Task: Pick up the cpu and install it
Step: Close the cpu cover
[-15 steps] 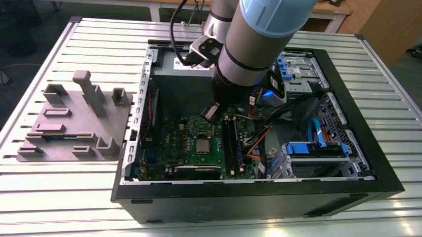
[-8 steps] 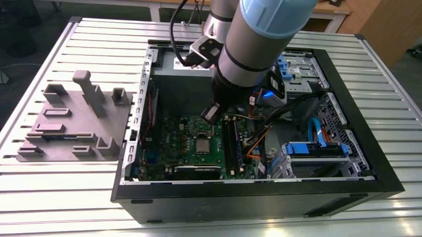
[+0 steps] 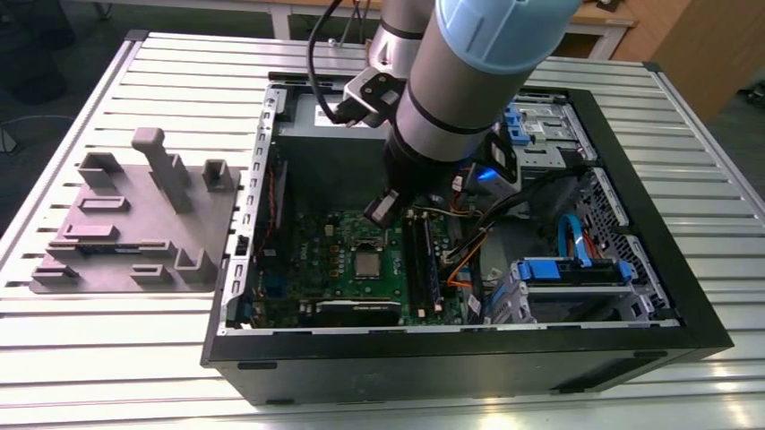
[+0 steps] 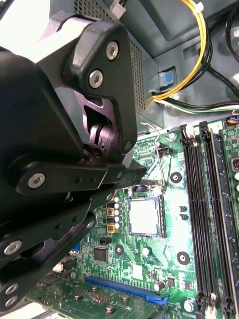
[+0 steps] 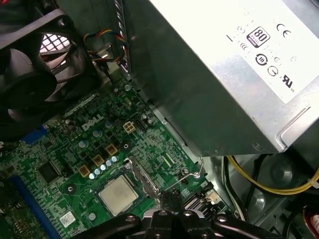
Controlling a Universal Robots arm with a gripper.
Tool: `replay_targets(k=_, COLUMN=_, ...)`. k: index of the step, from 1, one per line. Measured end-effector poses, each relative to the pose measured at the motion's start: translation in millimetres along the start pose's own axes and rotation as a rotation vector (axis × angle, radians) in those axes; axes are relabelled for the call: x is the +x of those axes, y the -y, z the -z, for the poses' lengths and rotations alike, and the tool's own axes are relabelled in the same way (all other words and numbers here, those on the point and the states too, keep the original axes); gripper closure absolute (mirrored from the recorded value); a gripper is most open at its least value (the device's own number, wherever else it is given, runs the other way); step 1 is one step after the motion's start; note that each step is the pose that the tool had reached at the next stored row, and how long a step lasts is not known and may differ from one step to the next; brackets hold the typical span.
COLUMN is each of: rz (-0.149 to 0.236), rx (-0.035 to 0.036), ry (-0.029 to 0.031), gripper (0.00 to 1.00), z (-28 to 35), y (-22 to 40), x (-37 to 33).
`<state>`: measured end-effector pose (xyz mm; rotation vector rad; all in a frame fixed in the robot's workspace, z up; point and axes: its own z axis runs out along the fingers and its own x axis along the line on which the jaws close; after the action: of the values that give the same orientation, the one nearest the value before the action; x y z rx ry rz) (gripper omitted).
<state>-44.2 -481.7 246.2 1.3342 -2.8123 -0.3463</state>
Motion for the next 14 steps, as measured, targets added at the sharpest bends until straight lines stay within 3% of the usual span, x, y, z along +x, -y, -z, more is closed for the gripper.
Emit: replay_targets(k=14, rz=0.0, rx=0.0, ry=0.0001, gripper=0.9, z=0.9, y=2.9, x=3.5)
